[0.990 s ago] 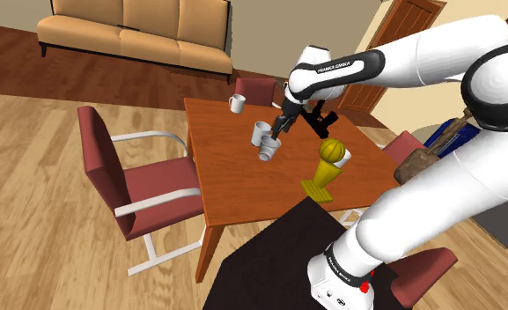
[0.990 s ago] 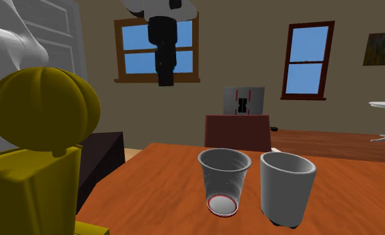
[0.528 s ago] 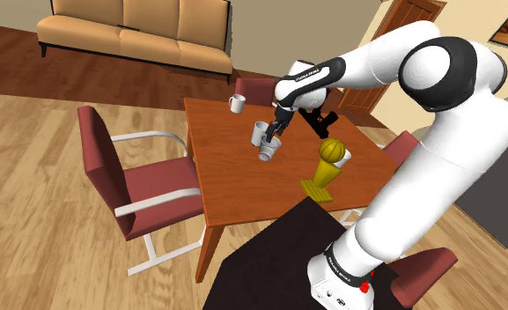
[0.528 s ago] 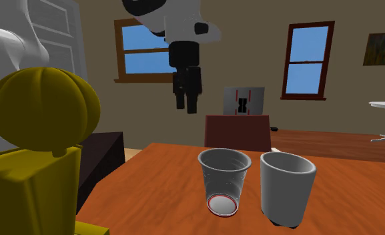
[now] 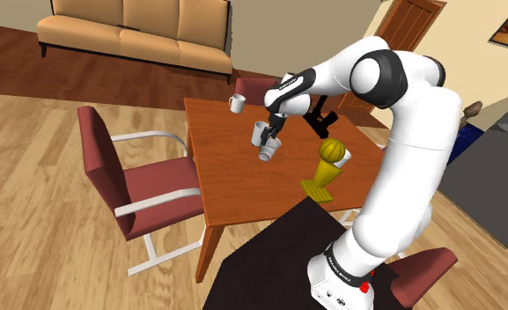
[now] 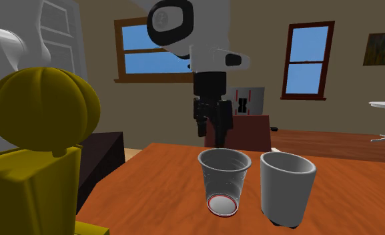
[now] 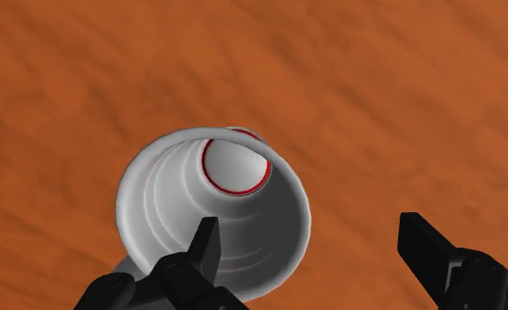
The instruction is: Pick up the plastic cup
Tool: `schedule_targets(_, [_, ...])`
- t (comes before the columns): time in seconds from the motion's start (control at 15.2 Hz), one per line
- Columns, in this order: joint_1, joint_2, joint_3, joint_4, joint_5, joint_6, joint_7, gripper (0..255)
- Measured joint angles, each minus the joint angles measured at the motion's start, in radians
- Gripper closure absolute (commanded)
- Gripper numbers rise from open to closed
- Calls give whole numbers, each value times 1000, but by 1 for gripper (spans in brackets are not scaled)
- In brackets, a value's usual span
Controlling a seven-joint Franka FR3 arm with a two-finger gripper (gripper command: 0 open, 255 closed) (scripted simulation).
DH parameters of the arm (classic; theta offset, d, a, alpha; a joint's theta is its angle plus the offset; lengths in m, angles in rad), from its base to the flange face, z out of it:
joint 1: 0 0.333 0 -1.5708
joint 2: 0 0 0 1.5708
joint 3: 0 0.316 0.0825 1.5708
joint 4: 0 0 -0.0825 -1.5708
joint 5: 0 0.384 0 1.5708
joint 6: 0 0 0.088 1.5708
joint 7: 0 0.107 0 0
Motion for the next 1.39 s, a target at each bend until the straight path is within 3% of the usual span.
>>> schedule_targets(0.53, [-20, 91, 19, 19, 32, 70, -25, 0])
schedule_targets(0.59, [-21, 94, 20, 18, 33, 74, -26, 255])
schedule_targets(1.39, [-21, 86, 18, 16, 31, 69, -26, 255])
